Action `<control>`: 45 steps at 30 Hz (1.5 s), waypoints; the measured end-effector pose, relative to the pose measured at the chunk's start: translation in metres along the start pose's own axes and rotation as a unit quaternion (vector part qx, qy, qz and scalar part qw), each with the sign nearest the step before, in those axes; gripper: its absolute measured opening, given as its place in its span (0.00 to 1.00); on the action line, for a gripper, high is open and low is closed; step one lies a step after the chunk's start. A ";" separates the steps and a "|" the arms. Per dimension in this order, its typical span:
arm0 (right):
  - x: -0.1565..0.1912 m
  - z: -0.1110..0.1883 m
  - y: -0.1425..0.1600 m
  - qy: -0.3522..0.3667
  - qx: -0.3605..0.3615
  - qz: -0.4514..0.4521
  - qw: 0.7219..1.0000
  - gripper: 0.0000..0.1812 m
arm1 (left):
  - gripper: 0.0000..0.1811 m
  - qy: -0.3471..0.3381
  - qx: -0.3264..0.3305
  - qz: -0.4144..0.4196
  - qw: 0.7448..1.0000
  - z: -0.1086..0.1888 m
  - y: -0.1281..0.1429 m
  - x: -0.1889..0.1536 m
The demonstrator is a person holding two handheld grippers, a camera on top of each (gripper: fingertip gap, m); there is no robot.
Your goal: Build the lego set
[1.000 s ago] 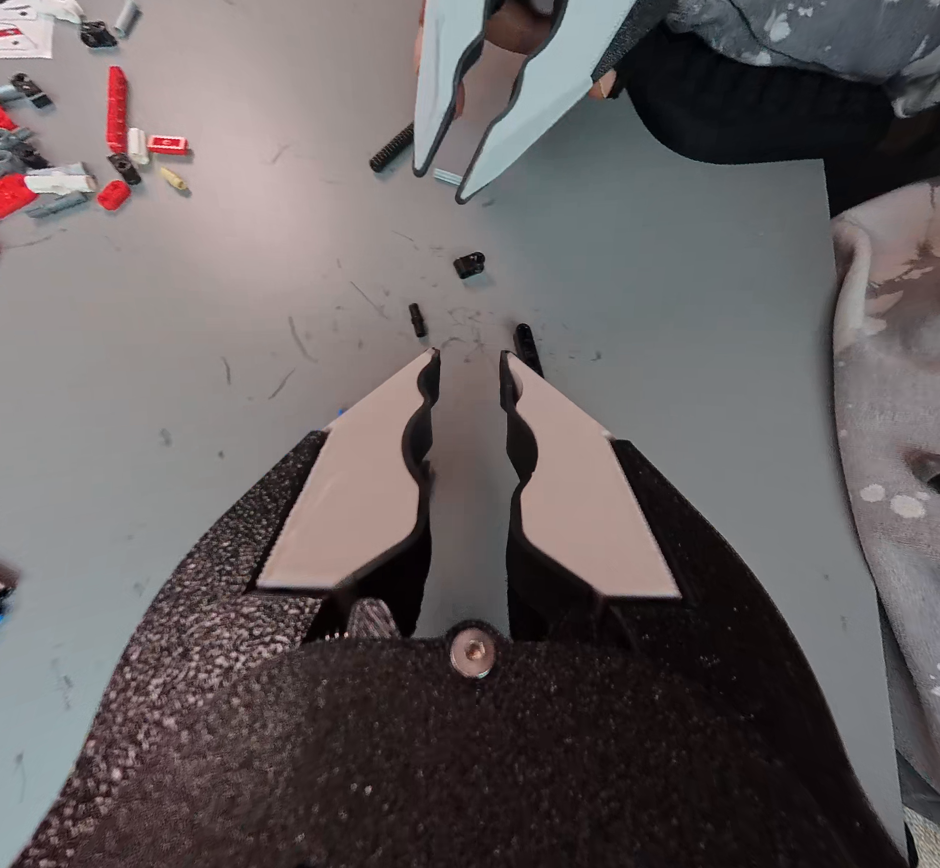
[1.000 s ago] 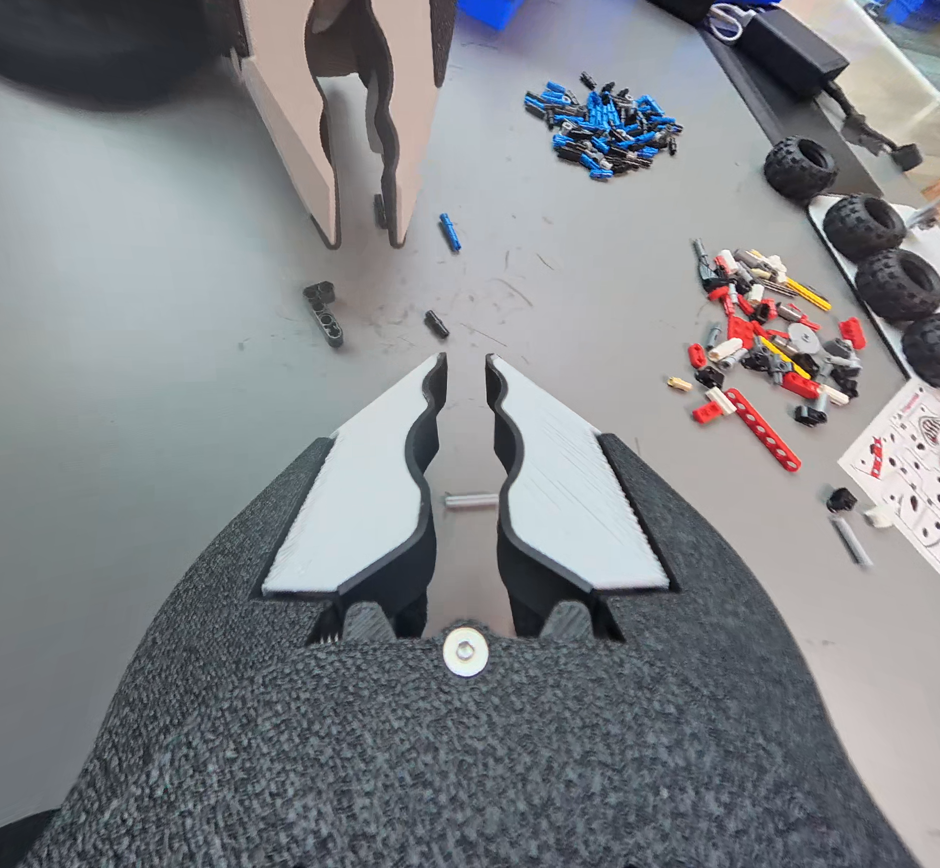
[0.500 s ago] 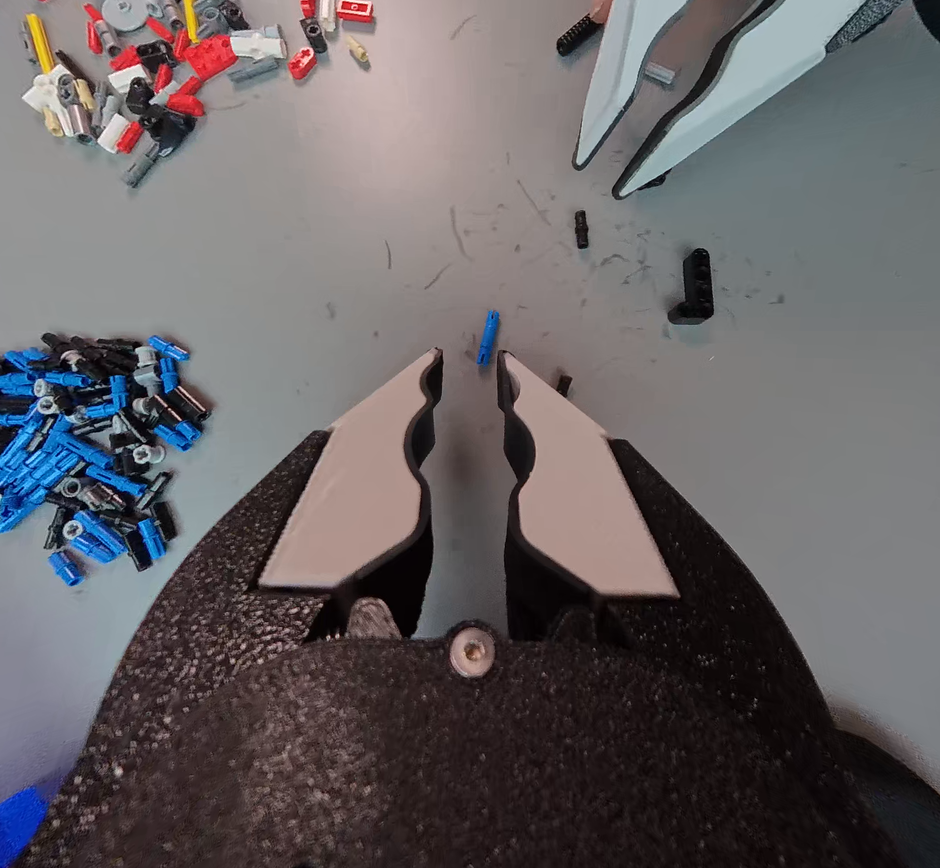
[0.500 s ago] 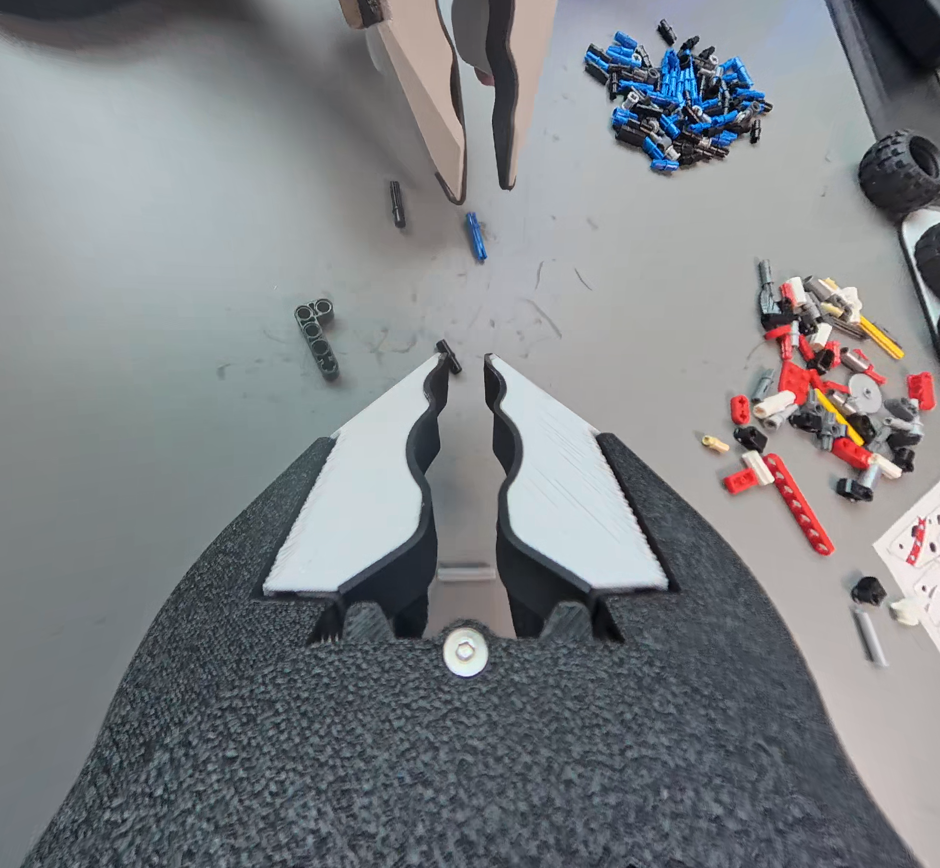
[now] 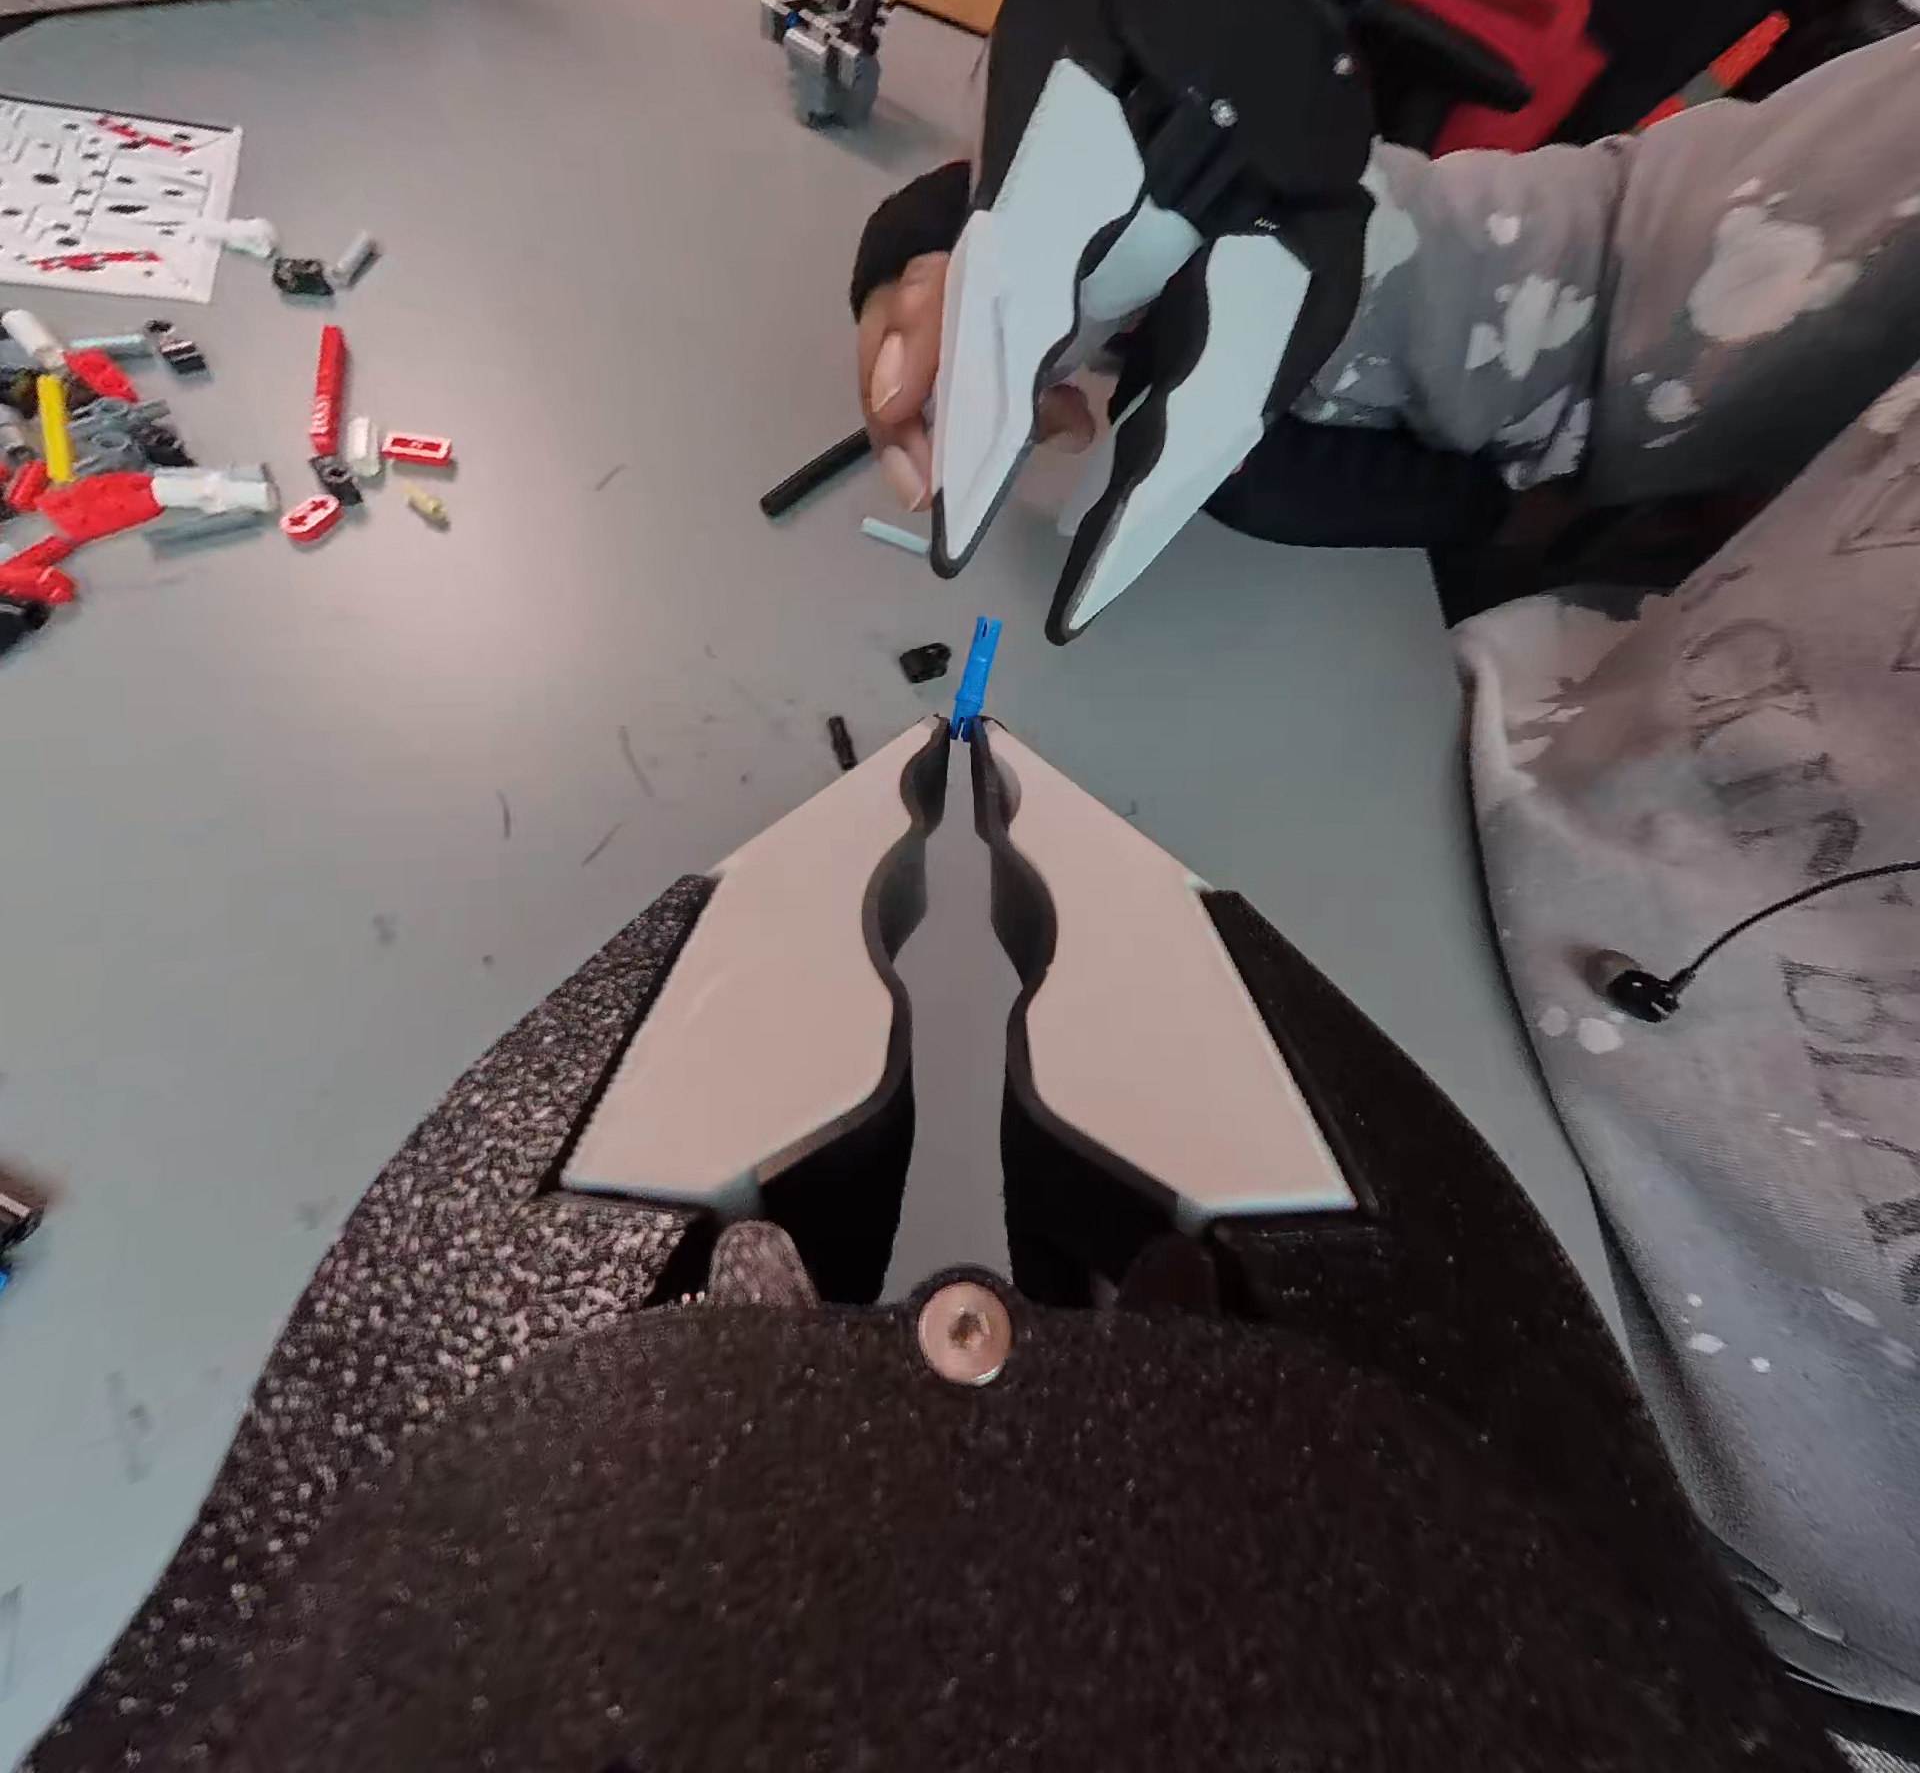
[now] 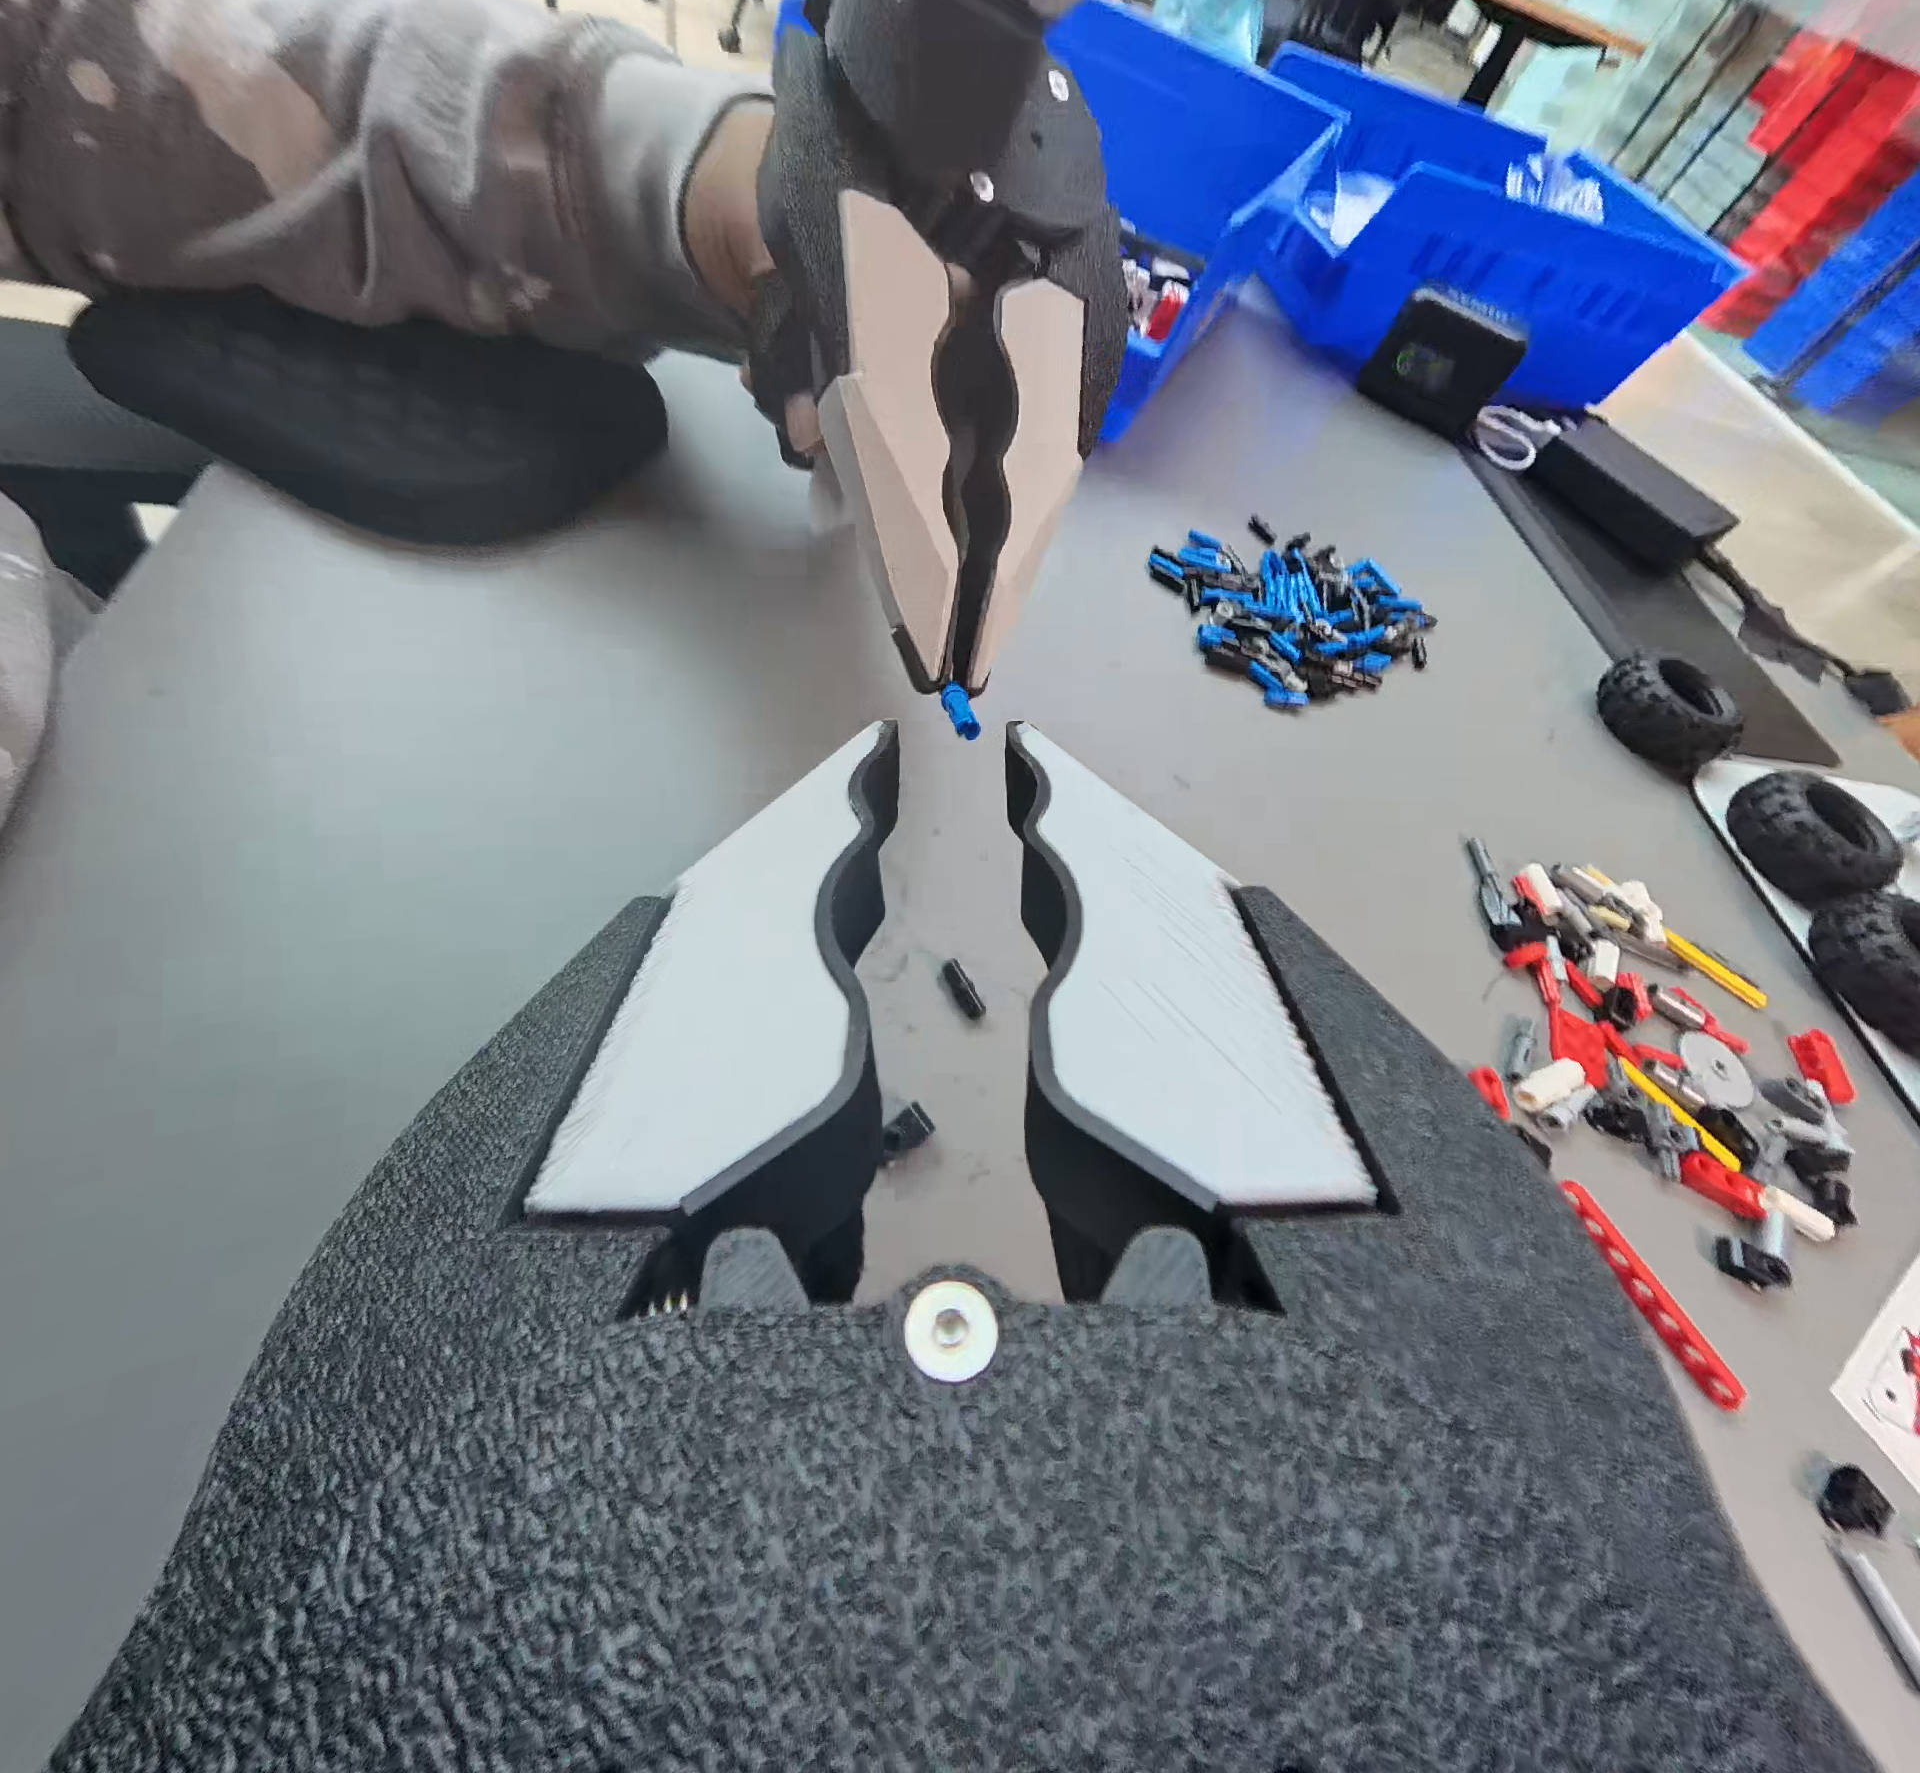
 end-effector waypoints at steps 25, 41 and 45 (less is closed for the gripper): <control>0.017 0.006 -0.009 -0.042 -0.030 -0.015 0.999 0.02 | 0.05 0.045 -0.023 -0.019 0.999 -0.008 -0.008 -0.023; 0.048 -0.002 0.038 -0.141 0.195 -0.018 0.971 0.02 | 0.15 -0.003 0.151 -0.105 0.983 -0.045 0.050 -0.027; 0.048 -0.008 0.044 -0.150 0.240 0.007 0.959 0.02 | 0.14 -0.015 0.160 -0.105 0.981 -0.049 0.053 -0.025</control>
Point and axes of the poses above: each gripper's, where its closed fingertips meet, z back along the fingers, y out of its underside, x = y × z across the jaws, the point moved 1 cm from there along z, back along the fingers, and after that the axes turned 1 degree about x, right-handed, at the moved point
